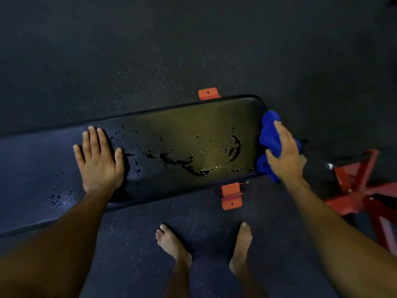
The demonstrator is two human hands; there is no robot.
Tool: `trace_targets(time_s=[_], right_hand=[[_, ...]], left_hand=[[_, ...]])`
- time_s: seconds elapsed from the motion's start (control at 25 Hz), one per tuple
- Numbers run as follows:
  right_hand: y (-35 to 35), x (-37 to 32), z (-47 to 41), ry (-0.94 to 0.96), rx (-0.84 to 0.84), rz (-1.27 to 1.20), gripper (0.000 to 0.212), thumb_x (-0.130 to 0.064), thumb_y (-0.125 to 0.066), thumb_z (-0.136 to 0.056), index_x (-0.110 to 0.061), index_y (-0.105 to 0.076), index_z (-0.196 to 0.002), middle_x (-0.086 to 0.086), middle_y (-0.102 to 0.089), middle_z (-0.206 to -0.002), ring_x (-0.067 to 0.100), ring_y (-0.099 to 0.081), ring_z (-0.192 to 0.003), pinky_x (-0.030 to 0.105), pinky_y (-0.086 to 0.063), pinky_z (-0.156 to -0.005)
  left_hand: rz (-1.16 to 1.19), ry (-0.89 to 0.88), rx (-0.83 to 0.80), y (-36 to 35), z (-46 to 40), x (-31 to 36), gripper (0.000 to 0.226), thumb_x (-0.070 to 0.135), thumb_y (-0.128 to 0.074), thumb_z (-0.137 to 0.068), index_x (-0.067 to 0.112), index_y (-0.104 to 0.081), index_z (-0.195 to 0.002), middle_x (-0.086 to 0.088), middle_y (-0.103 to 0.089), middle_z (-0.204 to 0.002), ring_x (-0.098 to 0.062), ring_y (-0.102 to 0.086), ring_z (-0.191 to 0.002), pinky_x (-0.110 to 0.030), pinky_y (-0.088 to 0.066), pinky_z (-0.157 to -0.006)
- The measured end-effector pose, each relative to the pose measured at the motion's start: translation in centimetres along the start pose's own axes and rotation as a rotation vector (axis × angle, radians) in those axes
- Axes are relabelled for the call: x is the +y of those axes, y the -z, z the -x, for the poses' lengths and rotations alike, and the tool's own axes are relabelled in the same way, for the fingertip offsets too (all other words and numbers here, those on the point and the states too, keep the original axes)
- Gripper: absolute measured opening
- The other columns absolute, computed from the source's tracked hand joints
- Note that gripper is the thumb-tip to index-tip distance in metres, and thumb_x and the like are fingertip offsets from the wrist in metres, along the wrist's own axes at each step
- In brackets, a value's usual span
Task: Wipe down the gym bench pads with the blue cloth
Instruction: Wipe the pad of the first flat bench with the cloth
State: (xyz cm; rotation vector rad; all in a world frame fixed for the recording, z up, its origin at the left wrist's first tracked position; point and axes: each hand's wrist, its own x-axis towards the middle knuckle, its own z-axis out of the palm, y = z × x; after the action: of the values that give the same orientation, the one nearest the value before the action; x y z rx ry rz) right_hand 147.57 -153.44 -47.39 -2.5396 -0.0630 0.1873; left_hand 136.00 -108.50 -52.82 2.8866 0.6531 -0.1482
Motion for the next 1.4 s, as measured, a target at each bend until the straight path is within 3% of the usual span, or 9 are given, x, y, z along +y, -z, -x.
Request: trace_targets(time_s=[0.12, 0.28, 0.48, 0.68, 0.8, 0.96, 1.04, 1.2, 1.4], right_hand=[[-3.6, 0.2, -0.2, -0.065, 0.094, 0.061, 0.071, -0.03, -0.05, -0.079, -0.017, -0.044, -0.148, 0.007, -0.036, -0.157, 0.028, -0.031, -0.145, 0.043, -0.024, -0.121], [-8.2, -4.3, 0.3, 0.118, 0.153, 0.128, 0.063, -0.032, -0.051, -0.078, -0.018, -0.057, -0.139, 0.006, -0.048, -0.15, 0.031, -0.038, -0.142, 0.055, -0.027, -0.117], [-16.9, -15.8, 4.7, 0.224, 0.031, 0.034, 0.067, -0.04, -0.054, -0.076, -0.022, -0.055, -0.14, 0.006, -0.045, -0.153, 0.031, -0.035, -0.144, 0.053, -0.021, -0.119], [-23.6, -24.8, 9.9, 0.353, -0.127, -0.084, 0.069, -0.025, -0.068, -0.078, -0.02, -0.05, -0.144, 0.006, -0.038, -0.157, 0.029, -0.026, -0.148, 0.053, -0.02, -0.119], [-21.1, -24.5, 9.5, 0.355, -0.094, -0.257, 0.065, -0.007, -0.068, -0.077, -0.015, -0.055, -0.14, 0.008, -0.045, -0.152, 0.028, -0.039, -0.141, 0.053, -0.034, -0.113], [-12.0, -19.0, 5.6, 0.34, 0.19, -0.317, 0.055, -0.003, -0.056, -0.08, -0.011, -0.059, -0.135, 0.004, -0.052, -0.142, 0.025, -0.053, -0.13, 0.046, -0.046, -0.106], [-10.0, -15.1, 2.7, 0.281, 0.243, -0.175, 0.053, -0.009, -0.056, -0.081, -0.01, -0.059, -0.134, 0.009, -0.054, -0.139, 0.028, -0.052, -0.129, 0.049, -0.041, -0.109], [-13.8, -12.2, 0.4, 0.188, 0.116, 0.142, 0.059, -0.031, -0.052, -0.082, -0.02, -0.054, -0.139, 0.009, -0.046, -0.149, 0.033, -0.036, -0.141, 0.057, -0.02, -0.119], [-16.8, -15.9, 0.3, 0.153, 0.114, 0.149, 0.06, -0.034, -0.046, -0.085, -0.021, -0.048, -0.143, 0.008, -0.035, -0.157, 0.03, -0.023, -0.148, 0.054, -0.014, -0.121]], left_hand=[[-0.012, -0.008, 0.027, -0.8, 0.1, -0.3, 0.075, 0.053, -0.013, -0.105, 0.006, -0.008, -0.163, -0.013, -0.002, -0.172, -0.026, 0.002, -0.159, -0.049, 0.006, -0.127], [-0.024, -0.021, 0.045, -1.2, -0.1, -0.3, 0.075, 0.053, -0.012, -0.105, 0.005, -0.007, -0.163, -0.013, -0.001, -0.172, -0.026, 0.003, -0.159, -0.05, 0.005, -0.127], [-0.036, -0.013, 0.033, -1.2, 0.0, -0.6, 0.076, 0.054, -0.01, -0.104, 0.007, -0.006, -0.163, -0.012, -0.001, -0.172, -0.025, 0.002, -0.159, -0.051, 0.002, -0.127], [0.009, -0.112, -0.037, -0.3, -0.3, -3.6, 0.078, 0.055, -0.007, -0.101, 0.008, -0.009, -0.163, -0.009, -0.003, -0.172, -0.023, -0.003, -0.159, -0.047, -0.001, -0.127], [-0.024, -0.026, 0.01, 0.1, 0.6, -6.8, 0.073, 0.055, -0.008, -0.104, 0.012, -0.007, -0.164, -0.004, 0.0, -0.172, -0.018, 0.001, -0.158, -0.044, 0.002, -0.128], [-0.042, -0.012, 0.01, -0.5, 0.4, -6.9, 0.072, 0.053, -0.007, -0.106, 0.011, -0.002, -0.164, -0.005, 0.004, -0.172, -0.018, 0.007, -0.158, -0.044, 0.007, -0.128], [-0.052, -0.019, 0.009, -0.6, 0.3, -7.1, 0.072, 0.053, -0.006, -0.106, 0.011, -0.001, -0.164, -0.006, 0.005, -0.172, -0.018, 0.008, -0.158, -0.046, 0.005, -0.128], [-0.052, -0.021, 0.008, -0.7, 0.2, -7.3, 0.069, 0.049, -0.009, -0.107, 0.01, -0.002, -0.163, -0.006, 0.004, -0.172, -0.018, 0.007, -0.158, -0.047, 0.004, -0.128], [-0.045, -0.013, -0.012, -0.4, -0.1, -7.2, 0.069, 0.049, -0.009, -0.106, 0.012, 0.001, -0.163, -0.004, 0.008, -0.171, -0.016, 0.01, -0.158, -0.044, 0.009, -0.127]])
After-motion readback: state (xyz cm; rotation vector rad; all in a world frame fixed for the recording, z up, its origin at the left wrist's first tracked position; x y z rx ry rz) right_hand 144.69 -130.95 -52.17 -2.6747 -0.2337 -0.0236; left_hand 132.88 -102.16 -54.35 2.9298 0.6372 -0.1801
